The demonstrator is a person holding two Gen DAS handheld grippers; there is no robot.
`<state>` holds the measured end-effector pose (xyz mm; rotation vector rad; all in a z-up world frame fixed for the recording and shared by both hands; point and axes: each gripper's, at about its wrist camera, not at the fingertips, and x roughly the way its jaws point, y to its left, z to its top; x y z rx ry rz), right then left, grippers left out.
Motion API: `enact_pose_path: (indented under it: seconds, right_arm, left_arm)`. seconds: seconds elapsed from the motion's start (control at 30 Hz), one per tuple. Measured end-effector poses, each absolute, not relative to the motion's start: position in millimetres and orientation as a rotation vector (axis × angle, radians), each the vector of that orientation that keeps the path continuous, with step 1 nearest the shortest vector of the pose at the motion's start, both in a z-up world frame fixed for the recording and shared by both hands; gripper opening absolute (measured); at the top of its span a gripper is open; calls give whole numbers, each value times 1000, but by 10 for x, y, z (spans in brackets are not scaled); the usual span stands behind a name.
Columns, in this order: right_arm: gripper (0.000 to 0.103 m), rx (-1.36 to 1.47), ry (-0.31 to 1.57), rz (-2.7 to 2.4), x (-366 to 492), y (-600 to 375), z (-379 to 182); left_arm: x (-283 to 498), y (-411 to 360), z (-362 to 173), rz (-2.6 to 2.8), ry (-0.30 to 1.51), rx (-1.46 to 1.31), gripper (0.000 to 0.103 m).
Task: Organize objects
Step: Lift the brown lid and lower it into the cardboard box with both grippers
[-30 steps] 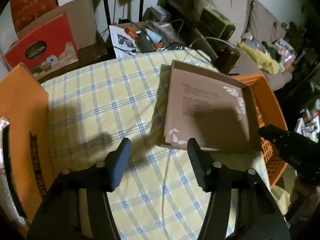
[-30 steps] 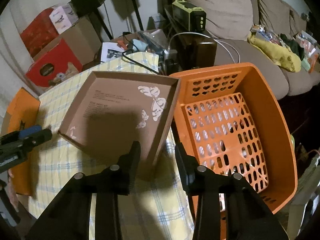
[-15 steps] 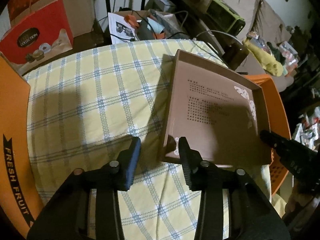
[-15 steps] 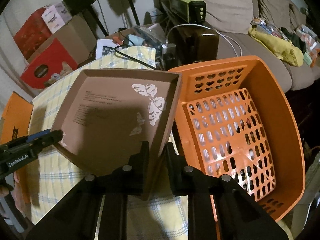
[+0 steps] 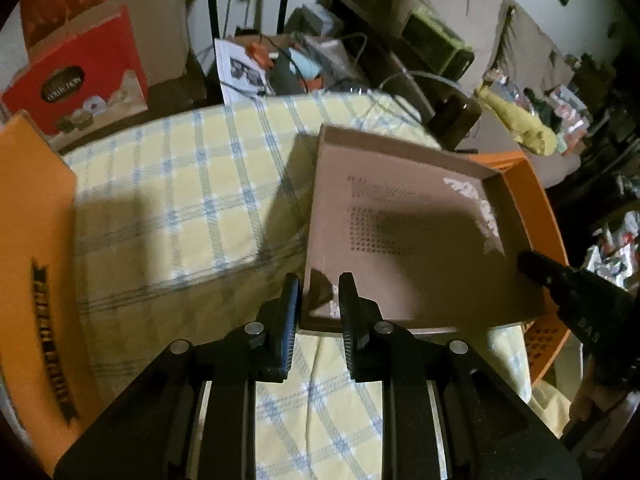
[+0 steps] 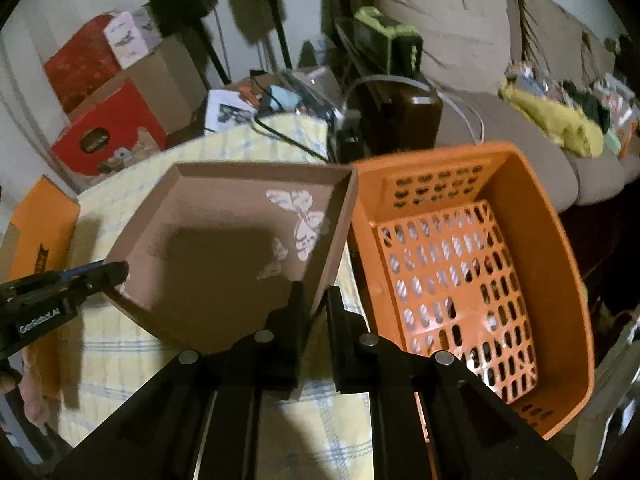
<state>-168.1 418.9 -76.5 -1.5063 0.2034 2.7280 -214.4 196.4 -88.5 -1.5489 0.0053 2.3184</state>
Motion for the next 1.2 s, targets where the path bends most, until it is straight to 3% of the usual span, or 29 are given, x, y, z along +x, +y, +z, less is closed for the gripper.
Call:
enact_pose_path:
  seconds: [0.63,1.2]
  right_arm:
    - [10,-1335,19,2968,-1472,3270,96]
    - [11,-1369,-162,3184,-1541,1715,227]
  left_arm:
    - [-1742,961,92,2504,-105,-1365,18]
    - [-1458,-623,230,2708,-283,-1367,18]
